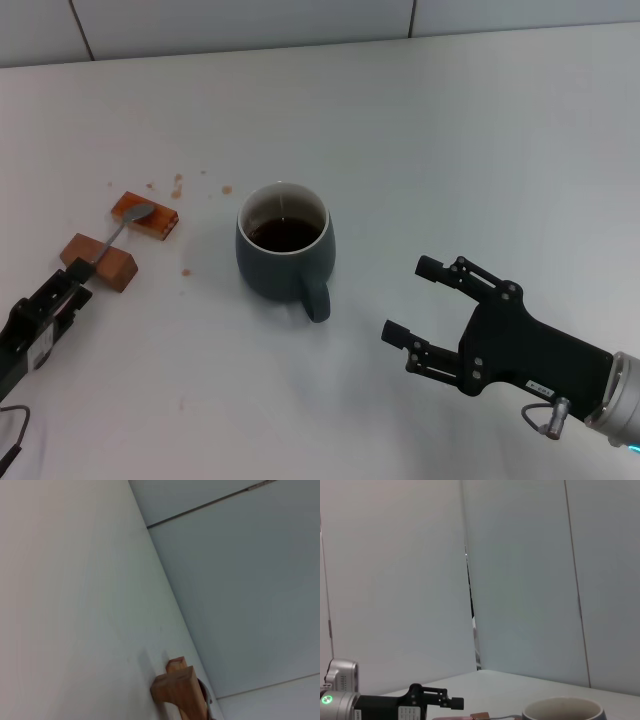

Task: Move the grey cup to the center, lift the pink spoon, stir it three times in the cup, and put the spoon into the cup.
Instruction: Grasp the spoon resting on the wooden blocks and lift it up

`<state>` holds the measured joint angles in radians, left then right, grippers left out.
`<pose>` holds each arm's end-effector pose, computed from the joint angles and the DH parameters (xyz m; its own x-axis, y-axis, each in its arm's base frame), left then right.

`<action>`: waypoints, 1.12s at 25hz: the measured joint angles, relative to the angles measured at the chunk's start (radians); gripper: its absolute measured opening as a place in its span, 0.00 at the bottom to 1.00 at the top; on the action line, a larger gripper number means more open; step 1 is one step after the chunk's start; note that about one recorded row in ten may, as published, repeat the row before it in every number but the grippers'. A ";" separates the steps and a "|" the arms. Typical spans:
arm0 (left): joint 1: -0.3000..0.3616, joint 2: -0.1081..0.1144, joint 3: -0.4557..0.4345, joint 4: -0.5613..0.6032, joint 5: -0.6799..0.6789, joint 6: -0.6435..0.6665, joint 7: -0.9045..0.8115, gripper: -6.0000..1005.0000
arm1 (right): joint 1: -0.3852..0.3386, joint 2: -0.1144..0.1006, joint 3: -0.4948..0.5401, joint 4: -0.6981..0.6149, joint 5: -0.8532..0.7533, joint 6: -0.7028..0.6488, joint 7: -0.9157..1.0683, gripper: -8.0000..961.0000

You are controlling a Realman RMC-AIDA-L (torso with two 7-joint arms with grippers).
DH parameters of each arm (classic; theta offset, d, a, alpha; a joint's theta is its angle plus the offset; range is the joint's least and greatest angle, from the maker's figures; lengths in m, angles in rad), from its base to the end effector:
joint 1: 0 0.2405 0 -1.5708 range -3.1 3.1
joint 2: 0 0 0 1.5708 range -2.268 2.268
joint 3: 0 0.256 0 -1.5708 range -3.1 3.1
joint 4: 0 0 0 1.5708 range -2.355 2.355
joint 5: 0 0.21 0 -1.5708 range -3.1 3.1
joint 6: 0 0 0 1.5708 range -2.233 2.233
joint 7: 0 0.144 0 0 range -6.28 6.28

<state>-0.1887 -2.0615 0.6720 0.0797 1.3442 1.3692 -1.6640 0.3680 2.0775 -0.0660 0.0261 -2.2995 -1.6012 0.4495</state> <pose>-0.3785 0.2139 -0.0317 -0.3555 0.4901 0.7959 0.9131 0.0001 0.4077 0.2894 0.2193 -0.0767 0.6749 -0.0532 -0.7360 -0.4102 -0.8561 -0.3142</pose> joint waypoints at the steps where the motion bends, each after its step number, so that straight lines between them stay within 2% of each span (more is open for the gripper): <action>1: -0.002 0.000 0.000 0.000 0.000 0.000 0.000 0.59 | 0.000 0.000 0.000 0.000 0.000 0.000 0.000 0.87; 3: -0.004 0.000 0.000 0.000 0.000 -0.001 -0.001 0.58 | 0.000 0.001 0.000 0.000 0.000 0.000 0.000 0.87; 8: -0.007 -0.001 0.000 0.000 0.004 -0.001 -0.013 0.47 | 0.000 0.001 0.000 0.000 -0.001 0.001 0.000 0.87; 28: -0.011 -0.003 -0.001 -0.005 -0.001 -0.019 -0.033 0.47 | 0.000 0.001 -0.009 0.000 -0.002 0.001 0.000 0.87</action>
<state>-0.1994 -2.0647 0.6711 0.0751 1.3435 1.3498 -1.6975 0.3682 2.0786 -0.0748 0.0261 -2.3010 -1.5998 0.4494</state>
